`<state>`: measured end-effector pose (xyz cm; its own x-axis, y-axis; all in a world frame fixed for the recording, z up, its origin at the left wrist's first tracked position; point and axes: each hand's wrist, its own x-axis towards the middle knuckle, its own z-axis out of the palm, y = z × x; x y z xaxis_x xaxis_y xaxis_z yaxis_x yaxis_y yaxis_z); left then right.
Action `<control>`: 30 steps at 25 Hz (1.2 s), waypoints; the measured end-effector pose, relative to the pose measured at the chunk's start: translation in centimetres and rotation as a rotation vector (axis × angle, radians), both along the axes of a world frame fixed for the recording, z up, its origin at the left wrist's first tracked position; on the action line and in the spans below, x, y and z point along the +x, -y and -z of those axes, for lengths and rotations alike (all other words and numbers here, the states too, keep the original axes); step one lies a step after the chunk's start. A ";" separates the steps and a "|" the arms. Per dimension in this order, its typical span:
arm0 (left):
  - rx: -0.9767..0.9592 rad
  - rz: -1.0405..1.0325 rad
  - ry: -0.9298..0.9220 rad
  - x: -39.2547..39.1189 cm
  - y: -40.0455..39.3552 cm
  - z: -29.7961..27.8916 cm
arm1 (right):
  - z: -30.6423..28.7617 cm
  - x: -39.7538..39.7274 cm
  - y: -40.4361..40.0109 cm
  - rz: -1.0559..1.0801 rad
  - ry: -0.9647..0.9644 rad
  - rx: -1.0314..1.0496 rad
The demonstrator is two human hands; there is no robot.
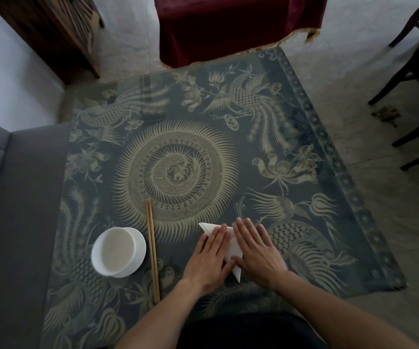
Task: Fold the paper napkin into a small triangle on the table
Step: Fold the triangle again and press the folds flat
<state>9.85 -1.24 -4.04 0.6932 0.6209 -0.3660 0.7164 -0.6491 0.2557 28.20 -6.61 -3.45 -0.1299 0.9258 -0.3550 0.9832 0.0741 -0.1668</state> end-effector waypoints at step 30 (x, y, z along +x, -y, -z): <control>0.083 -0.370 -0.107 1.5 -7.2 -2.3 | -0.7 1.9 1.8 -0.272 -0.040 0.072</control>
